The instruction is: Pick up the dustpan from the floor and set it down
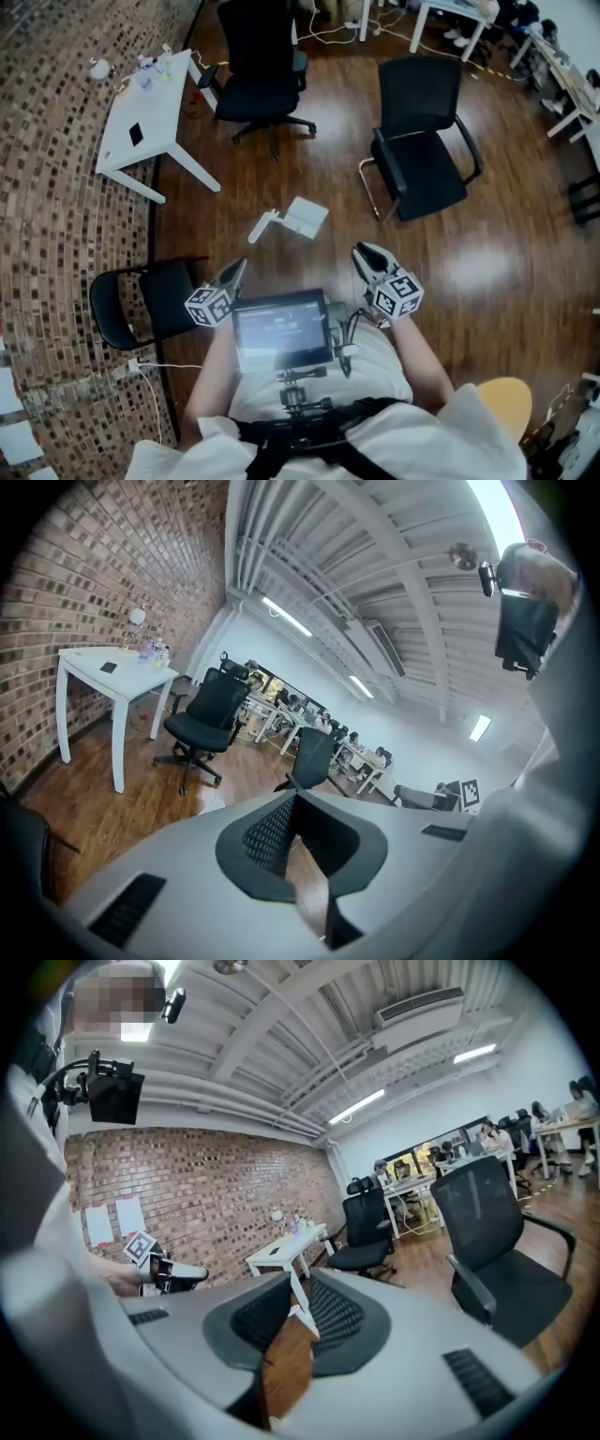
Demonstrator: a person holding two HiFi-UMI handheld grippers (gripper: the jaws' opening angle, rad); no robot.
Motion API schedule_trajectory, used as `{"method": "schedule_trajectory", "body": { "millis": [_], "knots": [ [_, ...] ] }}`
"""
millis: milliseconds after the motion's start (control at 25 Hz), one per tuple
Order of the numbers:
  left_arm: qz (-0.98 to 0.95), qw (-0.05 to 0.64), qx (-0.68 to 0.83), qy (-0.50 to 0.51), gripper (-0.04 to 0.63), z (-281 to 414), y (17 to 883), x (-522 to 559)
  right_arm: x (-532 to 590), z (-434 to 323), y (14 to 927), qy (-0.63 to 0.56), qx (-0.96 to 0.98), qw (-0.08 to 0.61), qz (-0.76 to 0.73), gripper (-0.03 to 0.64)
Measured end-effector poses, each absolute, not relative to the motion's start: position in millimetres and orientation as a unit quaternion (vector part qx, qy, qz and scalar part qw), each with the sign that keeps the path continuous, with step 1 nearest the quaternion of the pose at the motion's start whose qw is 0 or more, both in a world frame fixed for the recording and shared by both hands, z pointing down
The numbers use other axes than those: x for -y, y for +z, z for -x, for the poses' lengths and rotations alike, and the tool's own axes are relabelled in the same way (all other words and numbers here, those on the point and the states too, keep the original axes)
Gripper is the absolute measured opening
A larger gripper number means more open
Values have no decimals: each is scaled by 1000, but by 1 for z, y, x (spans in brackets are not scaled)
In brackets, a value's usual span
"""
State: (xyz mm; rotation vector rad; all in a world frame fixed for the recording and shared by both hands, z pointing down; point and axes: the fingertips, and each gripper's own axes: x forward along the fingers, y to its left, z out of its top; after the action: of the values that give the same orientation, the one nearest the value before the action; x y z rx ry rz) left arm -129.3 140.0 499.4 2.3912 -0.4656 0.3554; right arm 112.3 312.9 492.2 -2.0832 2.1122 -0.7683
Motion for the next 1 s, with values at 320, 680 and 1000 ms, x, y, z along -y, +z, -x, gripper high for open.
{"method": "schedule_trajectory", "body": {
  "millis": [320,680,1000],
  "knots": [
    [-934,306,155,102,0,126,479,-138,-324,-119,498,-247,-665,9,705,67],
    [-929,315,141,133,0,118,497,-144,-321,-92,495,-226,-675,-34,701,66],
    [-933,304,128,143,0,106,497,-153,-320,-90,496,-224,-681,-38,696,66]
  ]
}}
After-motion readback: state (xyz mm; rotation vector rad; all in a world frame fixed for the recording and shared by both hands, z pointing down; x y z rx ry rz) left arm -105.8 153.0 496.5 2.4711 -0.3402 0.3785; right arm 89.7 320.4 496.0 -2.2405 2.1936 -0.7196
